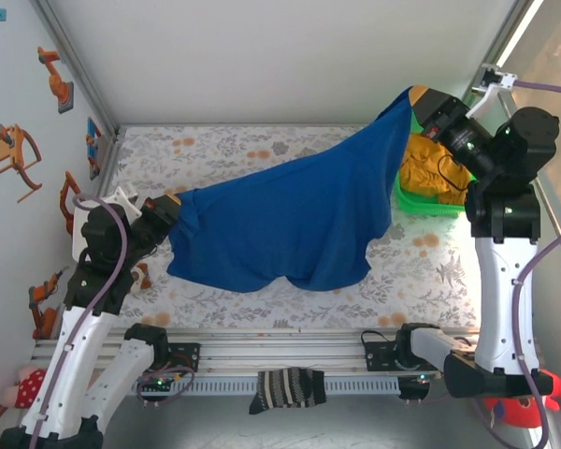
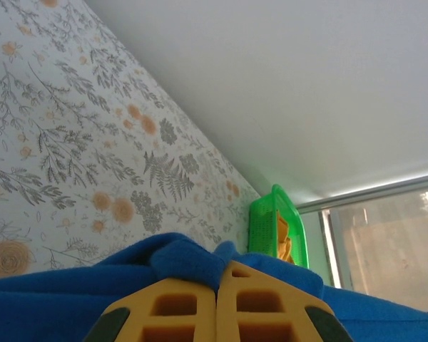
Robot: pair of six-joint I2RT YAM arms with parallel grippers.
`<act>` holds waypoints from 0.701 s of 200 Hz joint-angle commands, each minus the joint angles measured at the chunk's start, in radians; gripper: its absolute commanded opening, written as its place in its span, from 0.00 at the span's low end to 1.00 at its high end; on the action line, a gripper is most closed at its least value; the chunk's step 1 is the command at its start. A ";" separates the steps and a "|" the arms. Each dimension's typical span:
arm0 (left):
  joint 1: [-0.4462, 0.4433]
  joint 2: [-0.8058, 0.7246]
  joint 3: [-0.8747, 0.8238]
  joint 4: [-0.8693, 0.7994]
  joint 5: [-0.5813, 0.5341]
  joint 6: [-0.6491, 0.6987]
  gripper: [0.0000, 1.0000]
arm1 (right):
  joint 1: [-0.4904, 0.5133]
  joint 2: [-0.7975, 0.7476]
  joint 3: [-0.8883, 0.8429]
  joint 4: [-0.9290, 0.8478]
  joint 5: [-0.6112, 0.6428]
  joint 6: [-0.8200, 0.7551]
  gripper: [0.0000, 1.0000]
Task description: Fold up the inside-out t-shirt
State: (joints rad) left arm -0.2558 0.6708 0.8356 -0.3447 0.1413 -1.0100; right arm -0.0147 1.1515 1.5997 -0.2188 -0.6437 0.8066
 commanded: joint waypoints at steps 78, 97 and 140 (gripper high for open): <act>0.148 0.771 0.287 0.402 -0.022 0.150 0.00 | 0.015 0.764 0.365 0.169 0.010 -0.042 0.00; 0.176 0.903 0.409 0.410 0.058 0.143 0.49 | 0.016 0.876 0.491 0.052 -0.002 -0.072 0.31; 0.185 0.935 0.428 0.381 0.075 0.128 0.90 | 0.034 0.703 0.234 0.044 0.011 -0.073 0.43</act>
State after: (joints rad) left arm -0.0681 1.6428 1.2732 0.0326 0.1852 -0.8982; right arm 0.0032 2.0262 1.9564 -0.1745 -0.6346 0.7582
